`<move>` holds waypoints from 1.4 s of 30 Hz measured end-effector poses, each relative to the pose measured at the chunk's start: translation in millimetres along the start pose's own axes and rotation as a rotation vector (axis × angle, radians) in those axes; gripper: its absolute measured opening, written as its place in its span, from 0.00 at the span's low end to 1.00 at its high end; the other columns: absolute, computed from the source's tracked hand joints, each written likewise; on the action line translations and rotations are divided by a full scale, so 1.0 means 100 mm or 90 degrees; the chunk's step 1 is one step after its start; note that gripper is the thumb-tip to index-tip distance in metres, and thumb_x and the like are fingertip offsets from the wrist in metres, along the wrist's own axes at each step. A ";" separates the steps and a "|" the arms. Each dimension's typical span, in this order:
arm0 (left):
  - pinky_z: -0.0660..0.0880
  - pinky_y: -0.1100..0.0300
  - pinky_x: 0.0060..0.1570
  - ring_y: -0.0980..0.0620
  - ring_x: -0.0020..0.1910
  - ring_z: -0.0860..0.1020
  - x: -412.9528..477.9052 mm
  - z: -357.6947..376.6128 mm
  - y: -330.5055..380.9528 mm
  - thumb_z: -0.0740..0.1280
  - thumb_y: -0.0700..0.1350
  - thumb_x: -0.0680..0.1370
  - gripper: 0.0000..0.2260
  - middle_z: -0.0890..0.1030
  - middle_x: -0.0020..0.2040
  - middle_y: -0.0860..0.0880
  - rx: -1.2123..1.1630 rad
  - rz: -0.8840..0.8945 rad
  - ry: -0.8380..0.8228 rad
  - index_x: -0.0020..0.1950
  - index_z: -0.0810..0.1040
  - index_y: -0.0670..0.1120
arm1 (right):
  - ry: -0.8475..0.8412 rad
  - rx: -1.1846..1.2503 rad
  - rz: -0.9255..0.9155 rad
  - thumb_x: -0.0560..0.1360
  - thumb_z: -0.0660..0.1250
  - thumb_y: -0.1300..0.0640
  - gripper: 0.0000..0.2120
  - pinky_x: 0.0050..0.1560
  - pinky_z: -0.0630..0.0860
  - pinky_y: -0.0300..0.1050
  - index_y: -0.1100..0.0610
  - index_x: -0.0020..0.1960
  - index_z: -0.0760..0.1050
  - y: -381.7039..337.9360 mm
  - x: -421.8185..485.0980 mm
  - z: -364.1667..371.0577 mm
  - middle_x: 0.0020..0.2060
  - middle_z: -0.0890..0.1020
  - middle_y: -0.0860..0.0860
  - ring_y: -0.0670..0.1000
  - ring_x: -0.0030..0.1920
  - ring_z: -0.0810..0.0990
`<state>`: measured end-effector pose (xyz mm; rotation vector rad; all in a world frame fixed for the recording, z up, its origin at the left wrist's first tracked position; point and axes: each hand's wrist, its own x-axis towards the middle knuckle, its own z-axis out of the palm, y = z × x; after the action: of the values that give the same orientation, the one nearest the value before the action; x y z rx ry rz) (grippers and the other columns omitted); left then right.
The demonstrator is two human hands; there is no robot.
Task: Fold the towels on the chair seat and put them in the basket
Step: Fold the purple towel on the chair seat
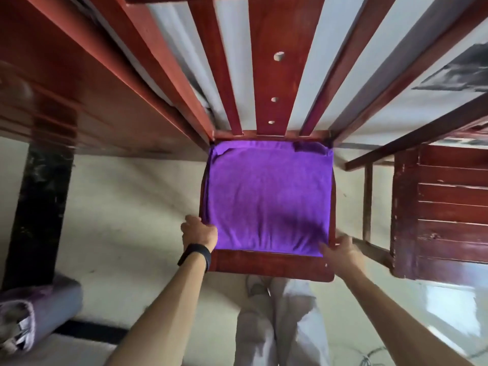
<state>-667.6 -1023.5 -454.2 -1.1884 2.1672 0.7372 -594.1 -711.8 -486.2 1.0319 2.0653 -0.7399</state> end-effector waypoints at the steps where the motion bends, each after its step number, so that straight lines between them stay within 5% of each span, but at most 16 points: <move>1: 0.73 0.50 0.58 0.35 0.59 0.77 -0.02 0.08 -0.17 0.63 0.41 0.74 0.14 0.77 0.60 0.37 -0.030 -0.046 -0.034 0.60 0.73 0.41 | -0.006 0.001 0.011 0.74 0.69 0.46 0.22 0.56 0.73 0.51 0.60 0.60 0.71 0.13 -0.05 0.11 0.54 0.81 0.61 0.62 0.59 0.78; 4: 0.80 0.43 0.52 0.35 0.50 0.82 0.27 0.46 -0.77 0.64 0.60 0.65 0.21 0.84 0.47 0.41 -0.112 -0.077 -0.123 0.48 0.79 0.48 | 0.043 0.074 0.017 0.76 0.70 0.48 0.19 0.56 0.72 0.52 0.60 0.58 0.73 0.27 -0.09 0.31 0.51 0.82 0.60 0.62 0.59 0.78; 6: 0.80 0.44 0.51 0.37 0.48 0.82 0.28 0.54 -0.90 0.67 0.64 0.66 0.21 0.85 0.45 0.41 -0.145 -0.079 -0.146 0.47 0.79 0.49 | 0.078 0.124 0.029 0.75 0.70 0.48 0.14 0.58 0.74 0.53 0.57 0.54 0.75 0.27 -0.06 0.37 0.48 0.84 0.57 0.61 0.58 0.79; 9: 0.78 0.53 0.50 0.44 0.42 0.81 0.02 0.33 -0.66 0.70 0.55 0.74 0.10 0.83 0.41 0.46 -0.230 -0.064 -0.179 0.47 0.81 0.50 | 0.077 0.127 0.043 0.74 0.70 0.52 0.05 0.56 0.77 0.54 0.53 0.47 0.78 0.20 0.01 0.36 0.44 0.84 0.54 0.60 0.53 0.81; 13: 0.78 0.46 0.57 0.45 0.50 0.83 0.21 0.29 -0.77 0.67 0.64 0.60 0.19 0.85 0.49 0.47 -0.269 -0.070 -0.176 0.42 0.80 0.52 | 0.107 0.124 0.068 0.76 0.63 0.56 0.08 0.55 0.76 0.54 0.57 0.52 0.75 0.12 -0.01 0.29 0.47 0.81 0.59 0.62 0.51 0.80; 17: 0.76 0.59 0.38 0.51 0.39 0.80 -0.05 -0.11 -0.55 0.72 0.48 0.75 0.08 0.82 0.40 0.49 -0.344 -0.065 -0.175 0.51 0.80 0.47 | 0.050 0.276 0.108 0.70 0.63 0.56 0.07 0.41 0.80 0.61 0.60 0.43 0.76 0.13 -0.05 0.16 0.38 0.82 0.62 0.57 0.34 0.79; 20: 0.72 0.62 0.41 0.54 0.40 0.79 -0.06 -0.40 -0.39 0.70 0.43 0.78 0.06 0.82 0.43 0.49 -0.443 -0.069 -0.219 0.54 0.80 0.47 | -0.047 0.524 0.139 0.76 0.67 0.64 0.04 0.29 0.80 0.44 0.63 0.42 0.78 -0.10 -0.26 -0.17 0.36 0.82 0.61 0.50 0.27 0.80; 22: 0.73 0.63 0.44 0.55 0.41 0.80 -0.05 -0.62 -0.23 0.69 0.44 0.78 0.02 0.82 0.43 0.51 -0.522 -0.041 -0.235 0.50 0.80 0.50 | -0.107 0.640 0.115 0.79 0.66 0.65 0.04 0.33 0.81 0.39 0.62 0.46 0.78 -0.30 -0.40 -0.44 0.32 0.83 0.55 0.46 0.29 0.82; 25: 0.73 0.63 0.47 0.57 0.41 0.79 -0.05 -0.84 -0.07 0.69 0.44 0.78 0.03 0.82 0.39 0.57 -0.600 0.013 -0.236 0.48 0.80 0.52 | -0.117 0.715 -0.010 0.79 0.66 0.62 0.03 0.48 0.79 0.48 0.56 0.48 0.78 -0.55 -0.55 -0.75 0.32 0.80 0.50 0.47 0.34 0.80; 30: 0.72 0.64 0.40 0.57 0.37 0.78 0.09 -0.48 -0.25 0.70 0.46 0.78 0.03 0.81 0.42 0.52 -0.441 0.016 -0.194 0.51 0.80 0.50 | 0.054 0.413 -0.005 0.73 0.68 0.55 0.10 0.41 0.79 0.47 0.57 0.52 0.82 -0.44 -0.33 -0.38 0.35 0.83 0.52 0.52 0.34 0.81; 33: 0.71 0.62 0.36 0.53 0.35 0.76 0.23 -0.20 -0.43 0.71 0.46 0.77 0.04 0.80 0.39 0.50 -0.334 -0.009 -0.161 0.50 0.81 0.48 | 0.086 0.191 0.058 0.74 0.68 0.54 0.09 0.51 0.80 0.49 0.55 0.51 0.83 -0.14 -0.16 0.03 0.40 0.85 0.55 0.57 0.42 0.84; 37: 0.79 0.49 0.56 0.46 0.48 0.83 0.58 0.06 -0.70 0.72 0.58 0.64 0.12 0.85 0.46 0.49 -0.217 -0.014 -0.120 0.42 0.82 0.53 | 0.114 0.143 0.037 0.75 0.69 0.53 0.11 0.61 0.76 0.51 0.57 0.55 0.82 0.04 0.01 0.32 0.53 0.85 0.57 0.60 0.56 0.82; 42: 0.79 0.48 0.52 0.42 0.45 0.84 0.46 0.12 -0.60 0.74 0.51 0.68 0.03 0.83 0.36 0.52 -0.246 0.027 -0.103 0.37 0.81 0.54 | 0.133 0.127 0.026 0.74 0.72 0.53 0.15 0.60 0.73 0.50 0.59 0.57 0.79 0.03 0.01 0.38 0.52 0.84 0.56 0.60 0.57 0.81</move>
<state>-633.9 -1067.9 -506.1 -1.2194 1.9749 1.2678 -579.5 -737.9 -509.6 1.3064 2.1712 -0.8629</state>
